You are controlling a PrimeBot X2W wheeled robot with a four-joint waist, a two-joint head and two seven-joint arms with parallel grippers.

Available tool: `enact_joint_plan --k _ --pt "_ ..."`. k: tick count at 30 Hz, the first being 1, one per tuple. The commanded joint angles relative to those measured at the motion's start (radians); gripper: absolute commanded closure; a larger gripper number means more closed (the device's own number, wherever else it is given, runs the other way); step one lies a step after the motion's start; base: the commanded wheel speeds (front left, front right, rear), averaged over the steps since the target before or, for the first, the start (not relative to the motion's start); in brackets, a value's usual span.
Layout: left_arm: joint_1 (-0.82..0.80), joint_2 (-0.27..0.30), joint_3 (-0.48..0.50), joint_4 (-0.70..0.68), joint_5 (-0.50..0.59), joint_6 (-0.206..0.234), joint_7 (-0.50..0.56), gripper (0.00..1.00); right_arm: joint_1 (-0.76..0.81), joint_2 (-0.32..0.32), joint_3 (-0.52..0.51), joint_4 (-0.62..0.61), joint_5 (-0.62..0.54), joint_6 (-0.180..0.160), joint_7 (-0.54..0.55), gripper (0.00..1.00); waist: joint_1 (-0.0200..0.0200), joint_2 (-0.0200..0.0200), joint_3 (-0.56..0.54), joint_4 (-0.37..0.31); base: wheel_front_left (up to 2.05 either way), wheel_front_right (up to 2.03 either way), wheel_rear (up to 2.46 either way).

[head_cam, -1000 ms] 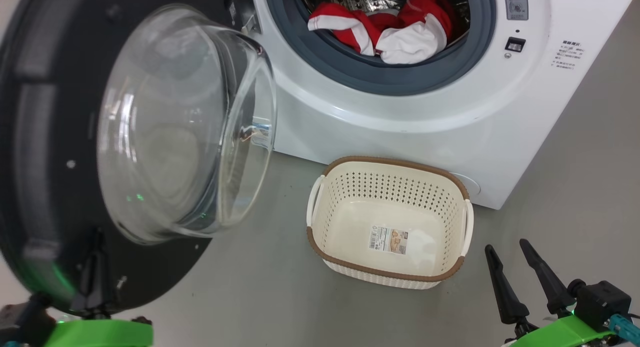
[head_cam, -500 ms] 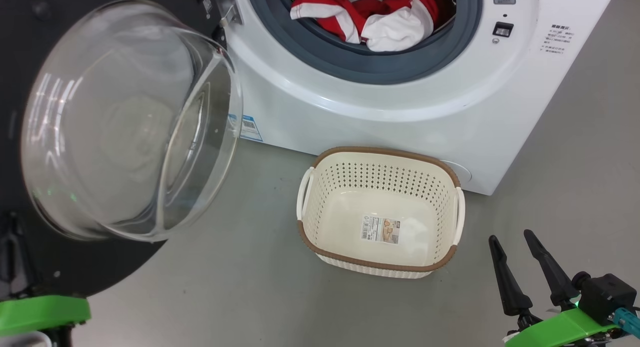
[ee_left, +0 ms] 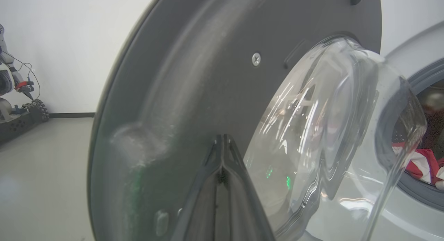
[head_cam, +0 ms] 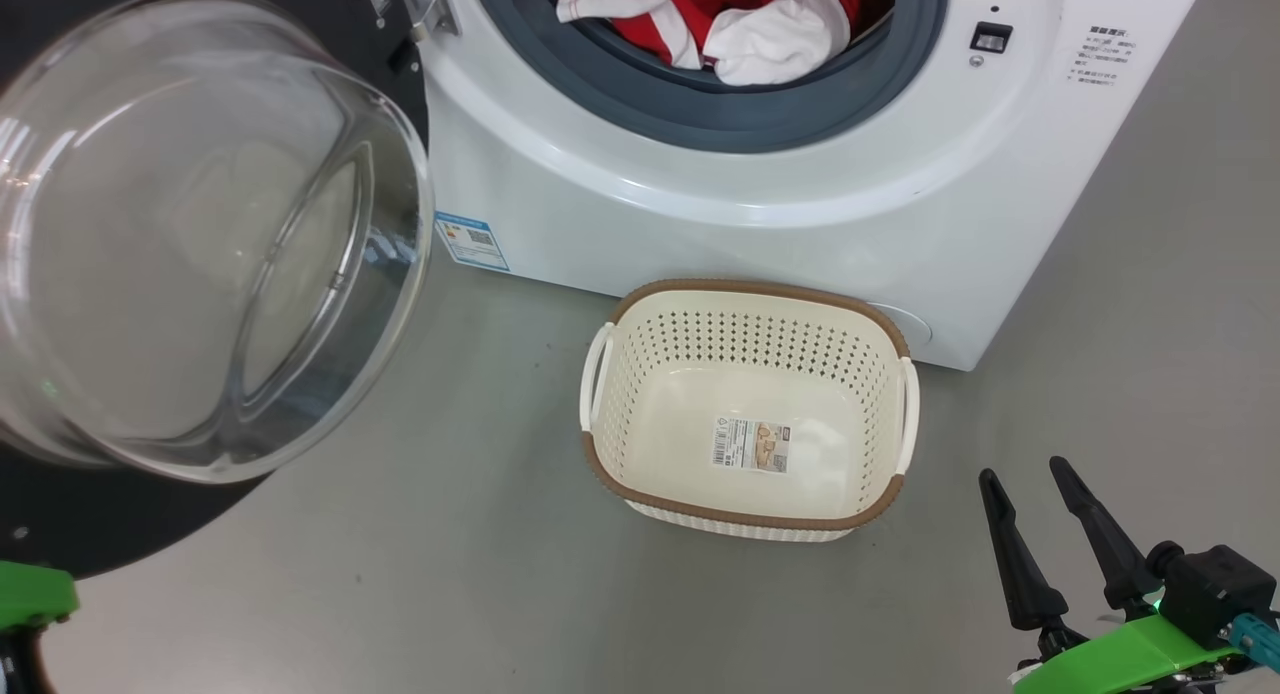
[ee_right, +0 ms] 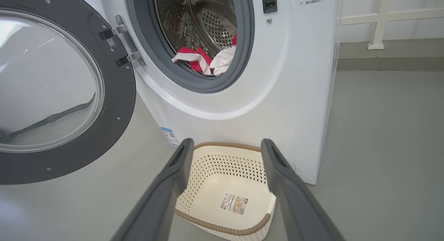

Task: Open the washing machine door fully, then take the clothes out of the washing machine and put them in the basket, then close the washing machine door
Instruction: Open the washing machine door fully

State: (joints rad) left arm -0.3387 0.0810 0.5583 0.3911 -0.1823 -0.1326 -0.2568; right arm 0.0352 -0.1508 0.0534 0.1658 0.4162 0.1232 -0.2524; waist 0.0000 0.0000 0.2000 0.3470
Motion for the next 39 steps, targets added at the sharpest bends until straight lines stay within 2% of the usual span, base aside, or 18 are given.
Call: enact_joint_plan --k 1,8,17,31,39 --pt "-0.032 0.063 0.044 -0.008 0.012 0.003 -0.005 1.00 -0.035 -0.016 0.028 -0.024 -0.011 0.008 -0.009 0.00 0.0000 0.0000 0.005 -0.006 0.00 0.00 0.00" --pt "-0.062 0.102 0.068 0.057 0.022 0.002 -0.005 1.00 -0.038 -0.020 0.030 -0.024 -0.011 0.008 -0.009 0.00 0.0000 0.0000 0.014 -0.022 0.00 0.00 0.00" --pt "-0.088 0.118 0.086 0.088 0.031 0.002 -0.005 1.00 -0.045 -0.019 0.028 -0.021 -0.011 0.008 -0.009 0.00 0.0000 0.0000 0.021 -0.030 0.00 0.00 0.00" --pt "-0.030 0.102 0.020 0.077 0.026 0.002 -0.005 1.00 -0.038 -0.002 0.023 -0.018 -0.012 0.008 -0.009 0.00 0.0000 0.0000 -0.024 -0.029 0.00 0.00 0.00" --pt "0.051 0.066 -0.027 0.019 -0.005 0.002 -0.005 0.98 -0.028 0.012 0.025 -0.018 -0.013 0.008 -0.009 0.00 0.0000 0.0000 -0.063 -0.032 0.00 0.00 0.00"
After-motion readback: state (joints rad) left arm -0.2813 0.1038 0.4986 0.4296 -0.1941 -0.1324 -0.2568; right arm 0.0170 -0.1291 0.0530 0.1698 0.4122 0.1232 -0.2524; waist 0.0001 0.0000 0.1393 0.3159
